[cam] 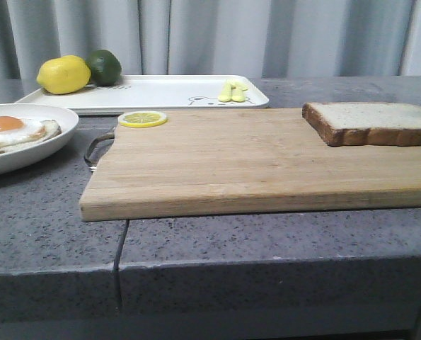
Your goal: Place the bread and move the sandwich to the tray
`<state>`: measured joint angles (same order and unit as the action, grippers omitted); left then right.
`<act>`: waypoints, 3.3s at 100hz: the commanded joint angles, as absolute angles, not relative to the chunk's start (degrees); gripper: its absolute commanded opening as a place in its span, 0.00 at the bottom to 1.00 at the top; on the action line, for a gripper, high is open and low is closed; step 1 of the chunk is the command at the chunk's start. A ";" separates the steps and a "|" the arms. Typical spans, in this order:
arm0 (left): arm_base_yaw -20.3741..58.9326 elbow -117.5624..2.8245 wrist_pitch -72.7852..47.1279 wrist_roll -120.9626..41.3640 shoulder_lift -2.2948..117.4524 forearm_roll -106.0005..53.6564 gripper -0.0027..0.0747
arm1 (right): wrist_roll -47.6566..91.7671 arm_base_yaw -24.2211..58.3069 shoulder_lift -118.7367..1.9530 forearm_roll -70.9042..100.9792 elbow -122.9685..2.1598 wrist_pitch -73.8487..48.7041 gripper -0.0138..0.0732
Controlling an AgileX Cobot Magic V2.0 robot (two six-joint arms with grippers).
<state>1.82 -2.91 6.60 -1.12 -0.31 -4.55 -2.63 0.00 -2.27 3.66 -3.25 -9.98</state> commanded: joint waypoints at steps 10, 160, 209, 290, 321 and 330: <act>1.66 -12.21 4.40 -0.54 4.23 -5.26 0.01 | -2.46 -0.48 -10.12 3.06 -12.07 -11.81 0.09; 1.77 -20.36 6.79 -0.54 20.82 -5.16 0.01 | 0.00 -0.70 -81.87 11.07 -69.67 -46.17 0.65; 1.77 -20.36 6.79 -0.54 20.82 -5.16 0.01 | 16.80 -11.35 -93.67 39.35 -73.67 -52.68 0.65; 1.77 -20.36 7.10 -0.54 20.82 -5.16 0.01 | 17.73 -11.35 -98.59 40.92 -74.20 -57.45 0.09; 1.77 -20.36 7.13 -0.54 20.82 -5.16 0.01 | 18.52 -11.08 -93.36 47.64 -81.02 -60.65 0.09; 1.77 -20.36 7.13 -0.54 20.82 -5.16 0.01 | 19.63 -10.11 -92.58 51.87 -82.27 -61.02 0.09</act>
<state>1.82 -18.15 2.32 -0.80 20.11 -4.71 17.78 -10.77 -96.24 45.21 -79.49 -60.50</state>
